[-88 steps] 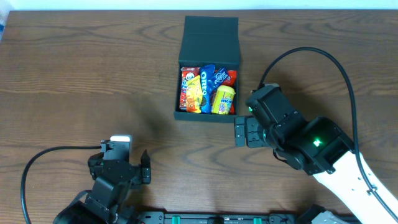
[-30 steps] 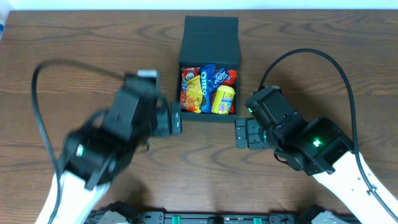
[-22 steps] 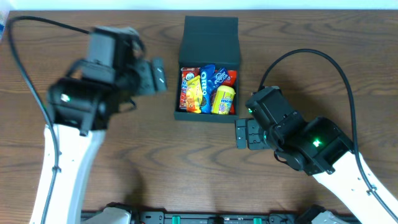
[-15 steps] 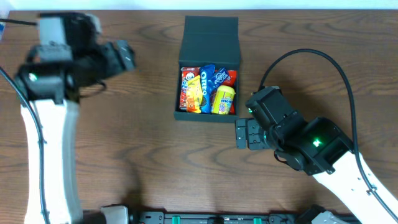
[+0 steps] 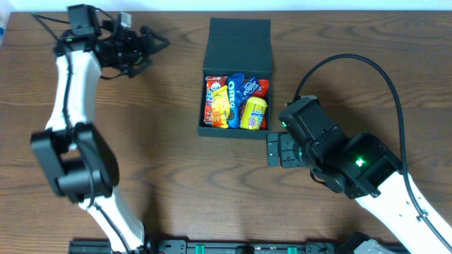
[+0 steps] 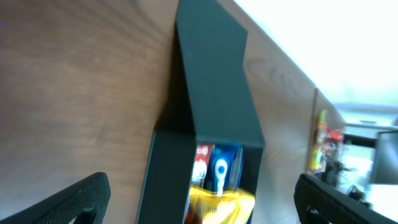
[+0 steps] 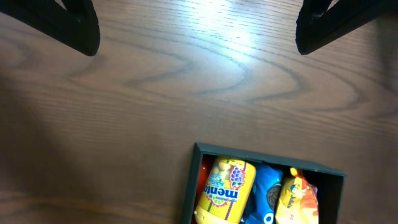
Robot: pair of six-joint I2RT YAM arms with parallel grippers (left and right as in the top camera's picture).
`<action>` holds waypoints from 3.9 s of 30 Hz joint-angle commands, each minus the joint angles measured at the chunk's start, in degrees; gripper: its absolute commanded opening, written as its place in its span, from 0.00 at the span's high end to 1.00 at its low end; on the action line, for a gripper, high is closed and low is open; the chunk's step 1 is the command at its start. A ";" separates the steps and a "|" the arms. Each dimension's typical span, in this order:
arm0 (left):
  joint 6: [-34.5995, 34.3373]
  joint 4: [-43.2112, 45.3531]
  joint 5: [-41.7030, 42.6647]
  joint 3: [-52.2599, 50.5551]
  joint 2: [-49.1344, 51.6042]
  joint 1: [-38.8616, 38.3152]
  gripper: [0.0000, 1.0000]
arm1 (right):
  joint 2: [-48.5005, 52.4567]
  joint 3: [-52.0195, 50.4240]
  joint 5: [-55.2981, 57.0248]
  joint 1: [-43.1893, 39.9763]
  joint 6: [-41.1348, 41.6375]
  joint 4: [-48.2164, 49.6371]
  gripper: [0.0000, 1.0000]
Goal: Pack container
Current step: 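Raise the left arm and move its gripper to the box lid, then push the box lid closed with the left gripper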
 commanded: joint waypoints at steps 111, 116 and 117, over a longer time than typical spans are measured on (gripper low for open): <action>28.15 -11.47 -1.11 1.11 -12.50 -17.11 0.04 | -0.61 -1.55 6.40 0.37 0.94 5.16 0.01; 30.38 -16.94 -1.51 1.11 -16.20 -17.14 0.04 | -0.61 -1.55 6.34 0.37 0.94 5.05 0.01; 30.36 -17.77 -2.12 1.11 -16.74 -17.14 0.04 | -0.61 -1.55 6.36 0.37 0.94 4.98 0.01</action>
